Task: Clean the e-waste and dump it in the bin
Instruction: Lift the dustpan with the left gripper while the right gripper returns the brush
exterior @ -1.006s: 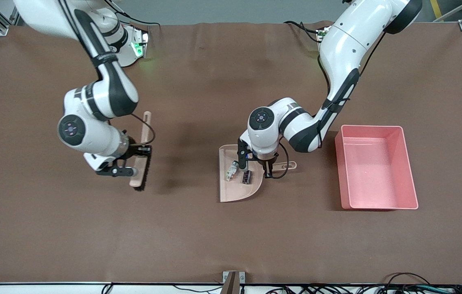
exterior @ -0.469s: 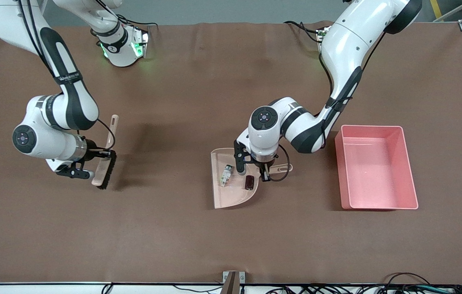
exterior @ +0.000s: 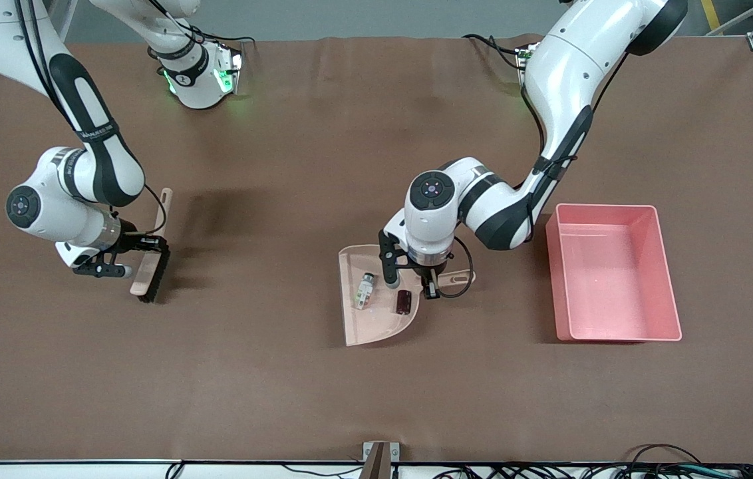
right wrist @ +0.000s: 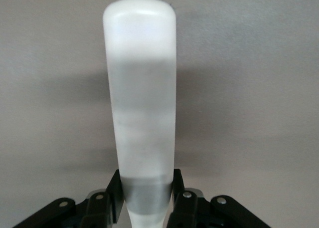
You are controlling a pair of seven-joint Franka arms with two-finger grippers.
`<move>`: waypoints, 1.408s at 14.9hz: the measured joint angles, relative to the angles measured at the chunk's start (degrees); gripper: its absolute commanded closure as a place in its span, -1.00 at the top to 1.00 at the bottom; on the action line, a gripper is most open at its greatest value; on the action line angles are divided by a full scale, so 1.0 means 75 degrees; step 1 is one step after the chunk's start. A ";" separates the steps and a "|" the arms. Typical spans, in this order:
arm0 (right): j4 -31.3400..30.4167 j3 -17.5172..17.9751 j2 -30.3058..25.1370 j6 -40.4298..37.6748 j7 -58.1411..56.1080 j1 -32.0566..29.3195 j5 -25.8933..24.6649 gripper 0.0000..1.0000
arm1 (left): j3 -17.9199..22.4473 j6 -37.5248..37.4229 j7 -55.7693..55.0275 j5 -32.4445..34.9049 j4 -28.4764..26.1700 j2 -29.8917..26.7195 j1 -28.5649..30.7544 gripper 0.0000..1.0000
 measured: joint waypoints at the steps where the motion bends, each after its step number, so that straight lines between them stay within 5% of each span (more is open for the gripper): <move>1: -0.0018 0.0001 -0.0004 0.0015 -0.0070 -0.0044 -0.0003 -0.91 | 0.0000 0.0000 -0.0017 0.0000 0.0013 0.0000 0.0007 -0.77; 9: -0.0025 0.0055 -0.0048 0.0089 -0.0108 -0.0062 -0.0051 -0.13 | 0.0033 -0.0662 -0.0039 0.0000 0.0328 -0.0577 0.0318 -0.77; 15: -0.0010 0.0047 -0.0051 0.0095 -0.0110 -0.0118 -0.0051 0.29 | 0.0017 -0.1701 0.0258 0.0000 -0.0039 -0.1738 0.1566 -0.77; 21: 0.0248 0.0039 -0.0099 0.0077 -0.0135 -0.0211 -0.0052 1.00 | -0.0230 -0.1708 0.1561 -0.0005 -0.0877 -0.2650 0.3070 -0.77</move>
